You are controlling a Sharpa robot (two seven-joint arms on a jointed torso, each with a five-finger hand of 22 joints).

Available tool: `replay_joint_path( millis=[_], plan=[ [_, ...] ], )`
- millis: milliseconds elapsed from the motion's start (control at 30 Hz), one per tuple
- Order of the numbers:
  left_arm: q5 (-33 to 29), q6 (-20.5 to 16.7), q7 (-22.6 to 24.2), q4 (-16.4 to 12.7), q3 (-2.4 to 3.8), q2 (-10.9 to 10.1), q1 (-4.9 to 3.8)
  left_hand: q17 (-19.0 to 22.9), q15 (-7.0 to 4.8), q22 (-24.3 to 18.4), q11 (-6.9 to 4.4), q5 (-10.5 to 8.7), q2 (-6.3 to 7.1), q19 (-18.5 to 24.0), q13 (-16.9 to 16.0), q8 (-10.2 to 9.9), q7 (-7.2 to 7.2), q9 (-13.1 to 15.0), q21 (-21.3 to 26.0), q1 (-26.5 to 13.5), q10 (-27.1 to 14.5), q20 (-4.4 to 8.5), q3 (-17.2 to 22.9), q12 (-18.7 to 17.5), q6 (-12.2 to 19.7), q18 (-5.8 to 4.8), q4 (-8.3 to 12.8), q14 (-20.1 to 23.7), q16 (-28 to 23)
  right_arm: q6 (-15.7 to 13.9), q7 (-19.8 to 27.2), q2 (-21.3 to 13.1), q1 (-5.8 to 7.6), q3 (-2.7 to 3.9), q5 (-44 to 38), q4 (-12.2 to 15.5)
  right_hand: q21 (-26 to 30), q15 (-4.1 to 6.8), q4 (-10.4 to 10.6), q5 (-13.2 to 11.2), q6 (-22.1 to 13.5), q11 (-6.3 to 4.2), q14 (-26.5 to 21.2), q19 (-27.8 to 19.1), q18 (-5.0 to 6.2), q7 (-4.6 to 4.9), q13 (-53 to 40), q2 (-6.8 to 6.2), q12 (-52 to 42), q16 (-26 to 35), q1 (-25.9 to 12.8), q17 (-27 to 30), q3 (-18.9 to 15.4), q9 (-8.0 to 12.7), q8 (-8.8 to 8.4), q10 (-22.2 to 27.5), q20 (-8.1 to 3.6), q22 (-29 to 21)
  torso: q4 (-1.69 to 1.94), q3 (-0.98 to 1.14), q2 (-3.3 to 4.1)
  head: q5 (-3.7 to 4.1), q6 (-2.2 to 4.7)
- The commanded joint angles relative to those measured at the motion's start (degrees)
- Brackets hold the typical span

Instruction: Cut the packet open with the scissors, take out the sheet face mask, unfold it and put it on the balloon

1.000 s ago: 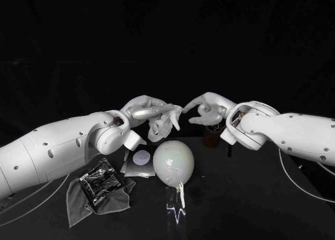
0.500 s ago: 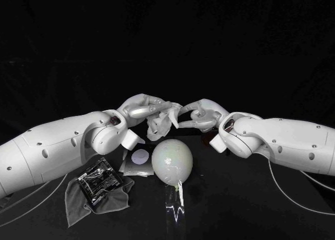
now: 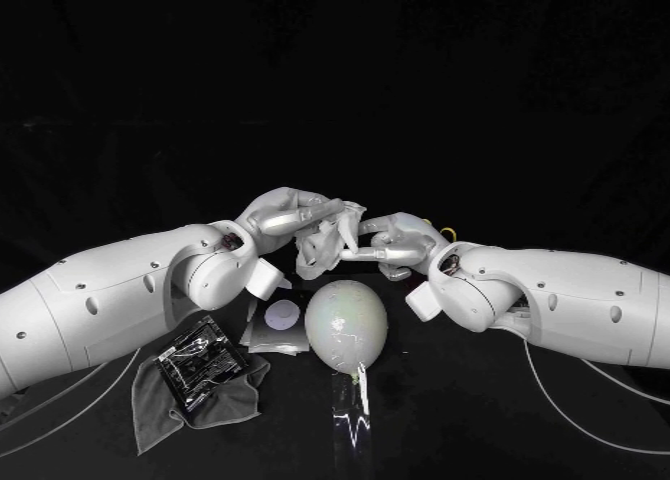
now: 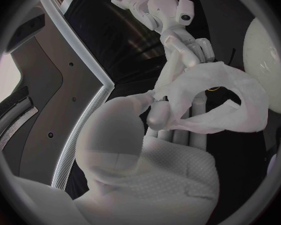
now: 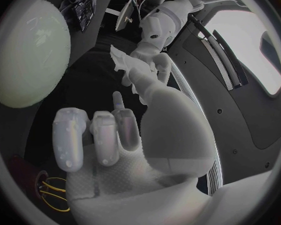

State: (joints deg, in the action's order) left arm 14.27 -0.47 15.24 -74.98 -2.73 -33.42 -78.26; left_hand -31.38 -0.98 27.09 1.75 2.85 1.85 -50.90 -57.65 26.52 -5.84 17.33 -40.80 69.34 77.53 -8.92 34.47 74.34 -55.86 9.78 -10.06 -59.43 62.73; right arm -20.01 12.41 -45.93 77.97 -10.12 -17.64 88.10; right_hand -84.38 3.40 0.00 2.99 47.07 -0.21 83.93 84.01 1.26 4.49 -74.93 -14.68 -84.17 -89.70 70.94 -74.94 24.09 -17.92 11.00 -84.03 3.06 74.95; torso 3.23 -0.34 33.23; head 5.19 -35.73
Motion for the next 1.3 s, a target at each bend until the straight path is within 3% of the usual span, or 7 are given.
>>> replay_joint_path(
  millis=[33, 567, 767, 833, 867, 1167, 1300],
  plan=[
    [-1.9, -1.1, 1.1, -0.1, 0.09, 0.1, -0.11, -0.1, 0.11, 0.1, 0.04, -0.07, -0.48, -0.4, 0.0, -0.3, -0.20, 0.0, -0.4, 0.1, 0.4, -0.05, 0.0, 0.3, 0.0, 0.64, -0.4, -0.5, 0.2, 1.4, 3.2, 0.1, -0.11, 0.04, 6.0, 0.5, -0.2, 0.27, 0.2, -0.2, 0.6, -0.30, 6.0, 2.7, 0.09, 0.14, -12.3, 0.90, -0.3, -0.3, 0.4, -15.0, -0.8, -0.2, 0.17, -2.9, -0.31, 13.3, 0.04, 0.00, -0.01, -0.08, 0.07],
    [-2.2, -2.6, 0.9, 0.2, 0.08, 0.0, -0.11, -0.1, 0.07, 0.1, 0.01, -0.07, -0.48, -0.6, 0.0, -0.2, -0.17, 0.1, -0.5, 0.4, 0.4, -0.01, 0.1, 0.4, -0.1, 0.67, -0.3, -0.6, 0.3, 3.0, 4.6, -0.7, -0.39, 0.04, 11.5, 3.0, -0.2, -0.15, 1.2, -0.2, 4.7, 0.27, 6.0, 2.7, 0.08, 0.90, -12.5, 3.28, -0.7, -0.2, 2.8, -14.9, -3.2, -1.0, 1.84, -3.0, -0.05, 13.3, -0.09, 0.00, -0.01, -0.44, 0.33],
    [-2.1, -2.5, 0.6, 0.2, 0.07, 0.1, -0.11, -0.1, 0.06, 0.1, -0.01, -0.07, -0.47, -0.6, 0.1, -0.2, -0.14, 0.1, -0.5, 0.6, 0.5, 0.01, 0.1, 0.4, -0.2, 0.67, -0.2, -0.7, 0.4, 2.7, 5.0, -0.5, -0.45, 0.05, 13.9, 3.2, -0.5, -0.70, 2.0, -0.2, 8.4, 1.02, 6.1, 2.9, -0.01, 1.06, -12.8, 6.80, -1.3, -0.3, 4.2, -15.1, -2.3, -1.4, 3.28, -3.3, 0.31, 13.4, -0.07, 0.03, 0.00, -0.43, 0.34],
    [-2.1, -2.5, 0.5, 0.2, 0.07, 0.1, -0.11, -0.1, 0.05, 0.1, -0.03, -0.06, -0.45, -0.7, 0.3, -0.2, -0.12, 0.1, -0.6, 0.7, 0.4, 0.02, 0.1, 0.3, -0.2, 0.67, -0.1, -0.7, 0.4, 2.5, 5.0, -0.3, -0.46, 0.05, 14.7, 3.1, -0.6, -0.79, 2.1, -0.2, 8.9, 1.13, 6.1, 2.9, -0.03, 1.00, -12.8, 7.30, -1.4, -0.3, 4.5, -15.1, -2.1, -1.5, 3.50, -3.4, 0.38, 13.4, -0.07, 0.01, 0.00, -0.35, 0.45],
    [-2.1, -2.5, 0.5, 0.2, 0.07, 0.1, -0.11, -0.1, 0.05, 0.1, -0.03, -0.06, -0.45, -0.7, 0.3, -0.2, -0.12, 0.1, -0.6, 0.7, 0.4, 0.02, 0.1, 0.3, -0.2, 0.67, -0.1, -0.7, 0.4, 2.4, 5.1, -0.3, -0.46, 0.05, 14.9, 3.1, -0.8, -0.90, 2.2, -0.2, 10.4, 1.17, 6.1, 3.0, -0.07, 0.82, -12.9, 8.59, -1.5, -0.3, 5.1, -15.1, -1.6, -1.7, 4.22, -3.5, 0.50, 13.4, -0.06, 0.01, 0.00, -0.35, 0.43],
    [-2.1, -2.4, 0.1, 0.3, 0.07, 0.3, -0.12, -0.1, 0.04, 0.1, -0.06, -0.07, -0.40, -0.7, 1.3, -0.2, -0.07, 0.1, -0.6, 0.8, 0.0, 0.03, 0.2, -0.2, -0.3, 0.66, 0.0, -0.7, 0.3, 1.2, 5.7, 0.2, -0.49, 0.05, 16.4, 3.4, -1.1, -0.85, 2.0, -0.2, 11.8, 1.00, 6.1, 3.2, -0.13, 0.53, -13.2, 9.65, -2.2, -0.3, 6.1, -15.1, -1.4, -1.9, 4.79, -3.9, 0.62, 13.5, -0.06, 0.02, 0.03, -0.37, 0.33],
    [-2.0, -2.5, 0.1, 0.3, 0.07, 0.3, -0.12, -0.1, 0.04, 0.1, -0.06, -0.07, -0.40, -0.7, 1.3, -0.2, -0.07, 0.1, -0.6, 0.8, 0.0, 0.03, 0.2, -0.2, -0.3, 0.66, 0.0, -0.7, 0.3, 0.2, 5.8, 0.2, -0.50, 0.05, 16.6, 3.5, -1.3, -0.49, 1.4, -0.2, 13.9, 0.43, 6.1, 3.3, -0.16, -0.25, -13.5, 10.68, -2.8, -0.3, 7.3, -15.1, -1.2, -2.4, 6.11, -4.2, 0.50, 13.6, -0.10, -0.01, -0.01, -0.30, 0.33]
  ],
)
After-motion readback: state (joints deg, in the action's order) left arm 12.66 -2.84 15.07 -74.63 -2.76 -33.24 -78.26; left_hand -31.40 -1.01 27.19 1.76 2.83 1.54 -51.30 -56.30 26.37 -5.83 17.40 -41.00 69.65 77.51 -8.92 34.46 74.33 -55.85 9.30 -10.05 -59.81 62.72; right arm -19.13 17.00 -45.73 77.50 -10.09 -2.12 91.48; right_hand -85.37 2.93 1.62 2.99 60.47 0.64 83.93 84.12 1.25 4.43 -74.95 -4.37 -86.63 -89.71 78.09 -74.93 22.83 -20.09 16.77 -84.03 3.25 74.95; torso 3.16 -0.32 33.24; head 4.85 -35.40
